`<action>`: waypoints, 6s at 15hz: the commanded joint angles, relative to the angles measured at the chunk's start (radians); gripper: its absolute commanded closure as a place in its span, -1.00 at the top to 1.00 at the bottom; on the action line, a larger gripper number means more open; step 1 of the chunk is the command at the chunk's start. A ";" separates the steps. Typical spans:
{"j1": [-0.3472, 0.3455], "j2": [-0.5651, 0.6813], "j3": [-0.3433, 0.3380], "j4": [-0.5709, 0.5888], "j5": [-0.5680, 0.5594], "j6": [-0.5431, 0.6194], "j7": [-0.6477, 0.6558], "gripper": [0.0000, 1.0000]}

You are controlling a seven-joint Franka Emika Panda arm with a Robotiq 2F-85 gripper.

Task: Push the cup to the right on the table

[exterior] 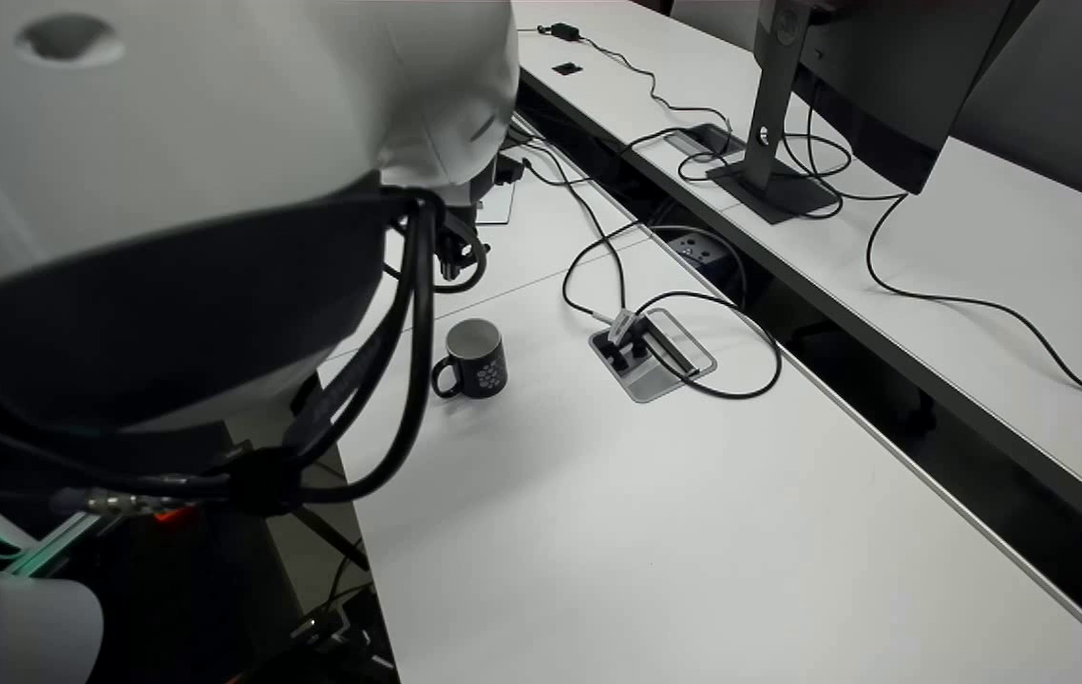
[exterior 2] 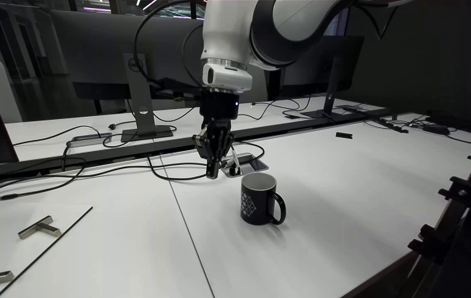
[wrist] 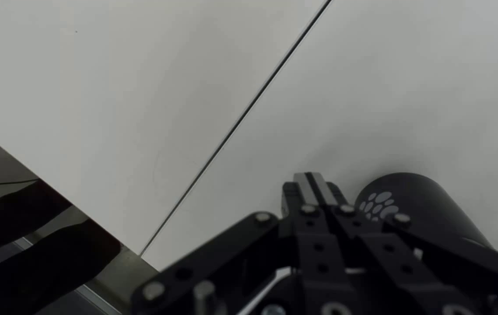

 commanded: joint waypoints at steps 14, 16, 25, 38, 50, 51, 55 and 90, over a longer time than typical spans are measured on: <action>0.438 -0.342 -0.464 -0.109 0.632 0.328 0.034 -1.00; 0.484 -0.369 -0.508 -0.125 0.694 0.332 0.028 -1.00; 0.660 -0.442 -0.682 -0.150 0.787 0.321 0.092 -1.00; 0.757 -0.457 -0.793 -0.154 0.758 0.297 0.215 -1.00; 0.766 -0.465 -0.818 -0.173 0.756 0.304 0.279 -1.00; 0.764 -0.464 -0.818 -0.178 0.757 0.306 0.285 -1.00; 0.763 -0.467 -0.830 -0.194 0.752 0.307 0.303 -1.00; 0.757 -0.501 -0.845 -0.158 0.702 0.302 0.257 -1.00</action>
